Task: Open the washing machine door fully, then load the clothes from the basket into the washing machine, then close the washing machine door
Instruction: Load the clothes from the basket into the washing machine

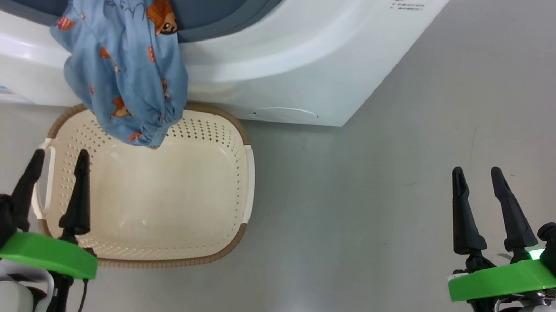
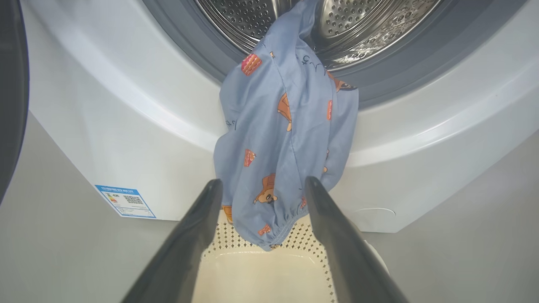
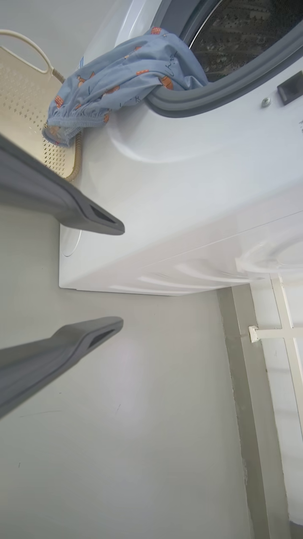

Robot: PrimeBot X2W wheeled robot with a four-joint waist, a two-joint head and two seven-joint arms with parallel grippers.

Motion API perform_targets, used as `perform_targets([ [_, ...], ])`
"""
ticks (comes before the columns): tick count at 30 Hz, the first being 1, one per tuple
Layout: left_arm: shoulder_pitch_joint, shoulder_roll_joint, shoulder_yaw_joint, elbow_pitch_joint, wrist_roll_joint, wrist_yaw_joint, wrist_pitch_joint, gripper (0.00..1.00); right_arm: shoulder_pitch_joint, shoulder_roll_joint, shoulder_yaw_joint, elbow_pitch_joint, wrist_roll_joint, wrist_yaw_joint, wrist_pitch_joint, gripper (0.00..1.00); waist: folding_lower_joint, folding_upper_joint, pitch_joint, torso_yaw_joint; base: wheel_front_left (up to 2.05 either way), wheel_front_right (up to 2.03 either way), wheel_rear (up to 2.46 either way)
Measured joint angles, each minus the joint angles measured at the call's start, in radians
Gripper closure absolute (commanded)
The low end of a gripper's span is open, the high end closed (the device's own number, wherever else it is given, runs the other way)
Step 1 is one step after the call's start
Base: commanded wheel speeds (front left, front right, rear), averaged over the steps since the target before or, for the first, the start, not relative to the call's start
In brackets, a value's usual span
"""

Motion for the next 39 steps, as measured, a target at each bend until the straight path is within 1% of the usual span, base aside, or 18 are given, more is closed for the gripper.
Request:
perform_targets([
  [8, -0.044, -0.005, -0.026, 0.090, -0.049, 0.000, 0.000, 0.00, -0.005, 0.001, -0.001, -0.003, 0.000, 0.000, 0.000, 0.00, 0.0000, -0.0001, 0.023, -0.003, 0.00, 0.00, 0.00],
  [11, -0.092, -0.005, -0.047, 0.157, -0.062, 0.000, 0.000, 0.00, -0.009, 0.001, -0.002, -0.007, 0.000, 0.000, 0.000, 0.00, 0.0000, -0.0001, 0.034, -0.002, 0.00, 0.00, 0.00],
  [13, -0.141, -0.001, -0.063, 0.238, -0.080, 0.000, 0.000, 0.00, -0.014, 0.002, -0.001, -0.008, 0.000, 0.000, 0.000, 0.00, 0.0000, -0.0001, 0.048, -0.002, 0.00, 0.00, 0.00],
  [17, -0.204, 0.013, -0.094, 0.345, -0.094, 0.000, 0.000, 0.00, -0.027, 0.003, 0.002, -0.011, 0.000, 0.000, 0.000, 0.00, 0.0000, -0.0001, 0.064, -0.006, 0.00, 0.00, 0.00],
  [18, -0.204, 0.013, -0.094, 0.345, -0.094, 0.000, 0.000, 0.00, -0.027, 0.003, 0.002, -0.011, 0.000, 0.000, 0.000, 0.00, 0.0000, -0.0001, 0.064, -0.006, 0.00, 0.00, 0.00],
  [19, -0.237, 0.021, -0.106, 0.401, -0.095, 0.000, 0.000, 0.00, -0.034, 0.004, 0.007, -0.012, 0.000, 0.000, 0.000, 0.00, 0.0000, 0.0000, 0.074, -0.009, 0.00, 0.00, 0.00],
  [20, -0.237, 0.021, -0.106, 0.401, -0.095, 0.000, 0.000, 0.00, -0.034, 0.004, 0.007, -0.012, 0.000, 0.000, 0.000, 0.00, 0.0000, 0.0000, 0.074, -0.009, 0.00, 0.00, 0.00],
  [26, -0.345, 0.044, -0.140, 0.529, -0.115, 0.000, 0.000, 0.00, -0.044, 0.005, 0.023, -0.012, 0.000, 0.000, 0.000, 0.00, 0.0000, 0.0000, 0.102, -0.021, 0.00, 0.00, 0.00],
  [33, -0.468, 0.091, -0.174, 0.639, -0.137, 0.000, 0.000, 0.00, -0.072, 0.006, 0.041, -0.015, 0.000, 0.000, 0.000, 0.00, 0.0000, 0.0000, 0.139, -0.038, 0.00, 0.00, 0.00],
  [39, -0.555, 0.131, -0.217, 0.696, -0.163, 0.000, 0.000, 0.00, -0.076, 0.007, 0.058, -0.017, 0.000, 0.000, 0.000, 0.00, 0.0000, 0.0000, 0.169, -0.056, 0.00, 0.00, 0.00],
])
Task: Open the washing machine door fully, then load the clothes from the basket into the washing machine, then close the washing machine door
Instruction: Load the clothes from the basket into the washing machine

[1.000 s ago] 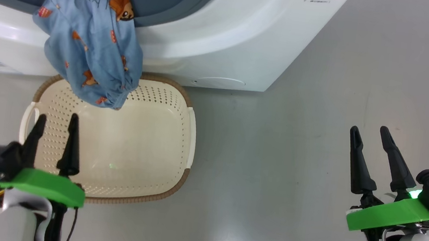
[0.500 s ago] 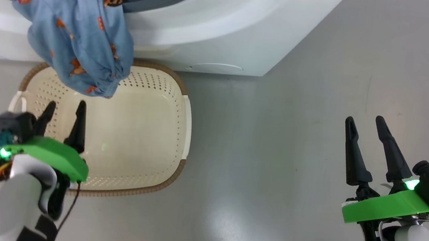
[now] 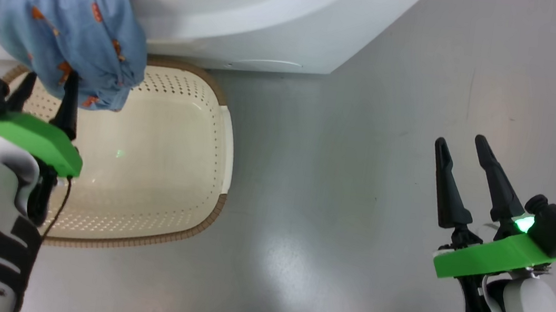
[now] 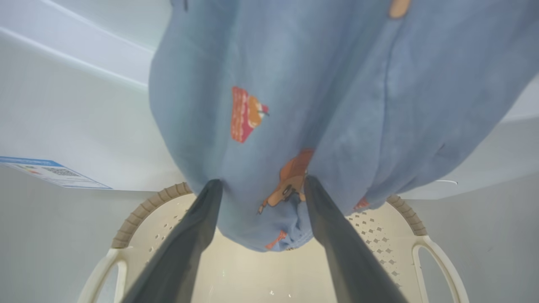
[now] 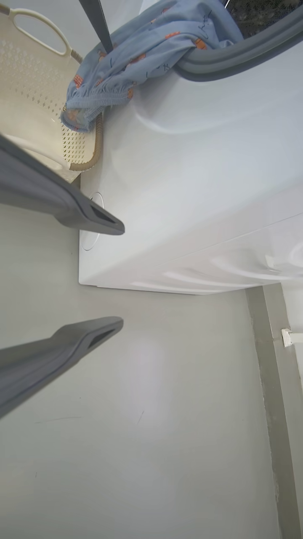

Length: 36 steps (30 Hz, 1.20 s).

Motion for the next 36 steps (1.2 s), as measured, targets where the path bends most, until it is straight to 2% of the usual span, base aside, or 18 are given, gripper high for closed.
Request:
perform_targets([
  [5, -0.051, 0.015, -0.068, 0.017, -0.044, 0.000, 0.000, 0.00, -0.023, 0.002, 0.005, -0.005, 0.000, 0.000, 0.000, 0.00, 0.0000, 0.0000, 0.023, -0.012, 0.00, 0.00, 0.00],
  [12, -0.065, 0.038, -0.192, -0.031, -0.186, 0.000, 0.000, 0.00, -0.033, 0.004, 0.008, -0.007, 0.000, 0.000, 0.000, 0.00, 0.0000, 0.0000, 0.040, -0.023, 0.00, 0.00, 0.00],
  [18, -0.089, 0.072, -0.226, -0.042, -0.259, -0.001, 0.000, 0.00, -0.033, 0.006, 0.013, -0.008, 0.000, 0.000, 0.000, 0.00, 0.0000, 0.0000, 0.044, -0.031, 0.00, 0.00, 0.00],
  [19, -0.095, 0.074, -0.232, -0.044, -0.265, -0.001, 0.000, 0.10, -0.034, 0.006, 0.014, -0.008, 0.000, 0.000, 0.000, 0.00, 0.0000, 0.0000, 0.044, -0.033, 0.00, 0.00, 0.00],
  [20, -0.099, 0.075, -0.238, -0.046, -0.267, -0.001, 0.000, 0.49, -0.034, 0.006, 0.014, -0.008, 0.000, 0.000, 0.000, 0.00, 0.0000, 0.0000, 0.044, -0.034, 0.00, 0.00, 0.00],
  [21, -0.102, 0.076, -0.241, -0.051, -0.270, -0.001, 0.000, 0.78, -0.034, 0.006, 0.013, -0.008, 0.000, 0.000, 0.000, 0.00, 0.0000, 0.0000, 0.045, -0.035, 0.00, 0.00, 0.00],
  [22, -0.103, 0.076, -0.245, -0.056, -0.278, -0.001, 0.000, 1.00, -0.034, 0.006, 0.013, -0.009, 0.000, 0.000, 0.000, 0.00, 0.0000, 0.0000, 0.044, -0.036, 0.00, 0.00, 0.00],
  [29, -0.100, 0.076, -0.257, -0.103, -0.318, -0.001, 0.000, 1.00, -0.035, 0.010, 0.002, -0.011, -0.003, 0.000, 0.000, 0.00, 0.0000, 0.0000, 0.036, -0.030, 0.00, 0.00, 0.00],
  [36, -0.048, 0.067, -0.209, -0.262, -0.325, -0.001, 0.000, 1.00, -0.035, 0.017, -0.009, -0.012, -0.008, 0.000, 0.000, 0.00, 0.0000, 0.0000, 0.022, -0.007, 0.00, 0.00, 0.00],
])
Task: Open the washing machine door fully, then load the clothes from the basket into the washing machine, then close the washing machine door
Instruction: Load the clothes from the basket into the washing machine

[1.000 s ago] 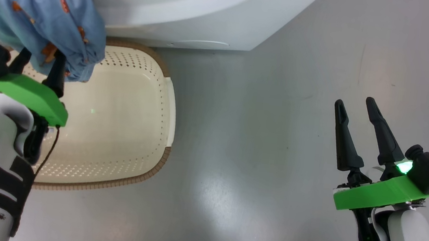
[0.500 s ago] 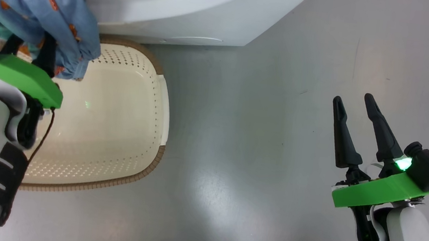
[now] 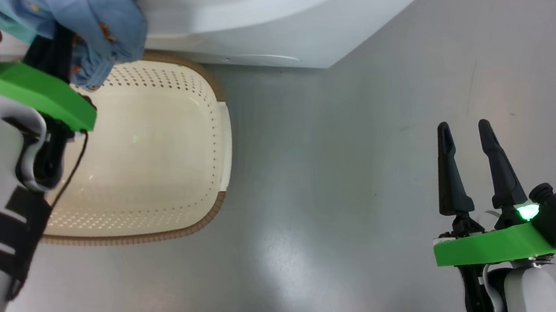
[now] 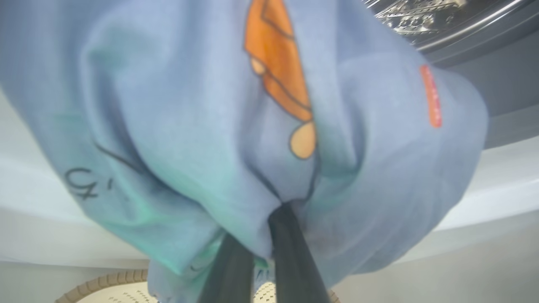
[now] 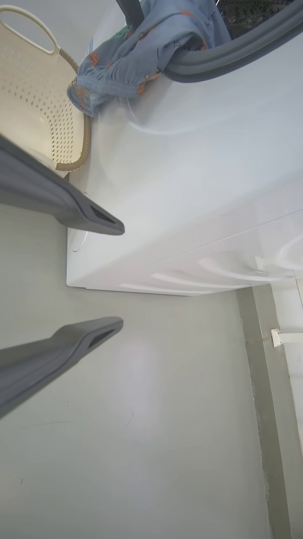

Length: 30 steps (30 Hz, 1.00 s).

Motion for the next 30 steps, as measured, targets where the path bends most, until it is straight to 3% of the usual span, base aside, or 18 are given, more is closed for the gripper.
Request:
perform_targets([
  [9, 0.077, -0.024, 0.102, -0.239, 0.061, 0.000, 0.000, 1.00, 0.001, 0.006, -0.011, 0.001, 0.000, 0.000, 0.000, 0.00, 0.0000, 0.0000, -0.030, 0.024, 0.00, 0.00, 0.00],
  [15, 0.071, -0.026, 0.120, -0.299, 0.081, 0.000, 0.000, 1.00, 0.004, 0.011, -0.011, 0.006, 0.000, 0.000, 0.000, 0.00, 0.0000, 0.0000, -0.052, 0.028, 0.00, 0.00, 0.00],
  [22, -0.053, -0.009, 0.089, -0.223, 0.072, 0.000, 0.000, 1.00, 0.004, 0.023, 0.009, 0.012, 0.002, 0.000, 0.000, 0.00, 0.0000, 0.0000, -0.064, 0.011, 0.00, 0.00, 0.00],
  [30, -0.277, 0.042, 0.020, 0.034, 0.049, 0.000, 0.000, 1.00, 0.004, 0.042, 0.044, 0.017, 0.010, 0.000, 0.000, 0.00, 0.0000, 0.0000, -0.060, -0.042, 0.00, 0.00, 0.00],
])
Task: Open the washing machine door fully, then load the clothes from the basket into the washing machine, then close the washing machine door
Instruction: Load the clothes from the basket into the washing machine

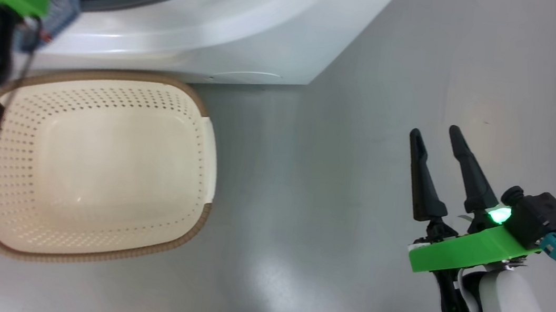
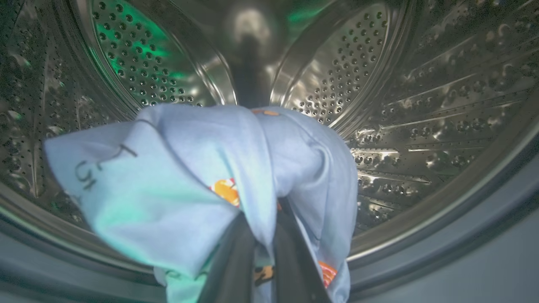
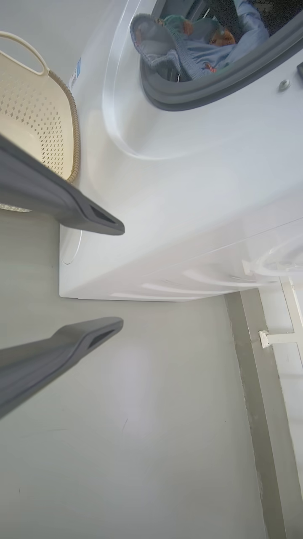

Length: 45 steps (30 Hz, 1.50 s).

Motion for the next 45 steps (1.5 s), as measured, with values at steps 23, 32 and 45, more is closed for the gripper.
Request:
perform_targets([
  [23, -0.125, -0.011, 0.040, 0.273, 0.204, 0.000, -0.001, 0.00, -0.002, 0.014, -0.002, 0.002, 0.008, 0.000, 0.000, 0.00, 0.0000, 0.0000, 0.041, -0.054, 0.00, 0.00, 0.00],
  [32, -0.128, -0.022, -0.006, 0.320, 0.147, 0.000, -0.001, 0.00, -0.002, 0.013, -0.006, 0.004, 0.007, 0.000, 0.000, 0.00, 0.0000, 0.0000, 0.021, -0.031, 0.00, 0.00, 0.00],
  [45, 0.032, -0.072, 0.030, 0.208, 0.143, 0.000, -0.001, 0.00, 0.000, -0.015, -0.031, 0.006, 0.005, 0.000, 0.000, 0.00, 0.0000, 0.0000, -0.037, 0.023, 0.00, 0.00, 0.00],
])
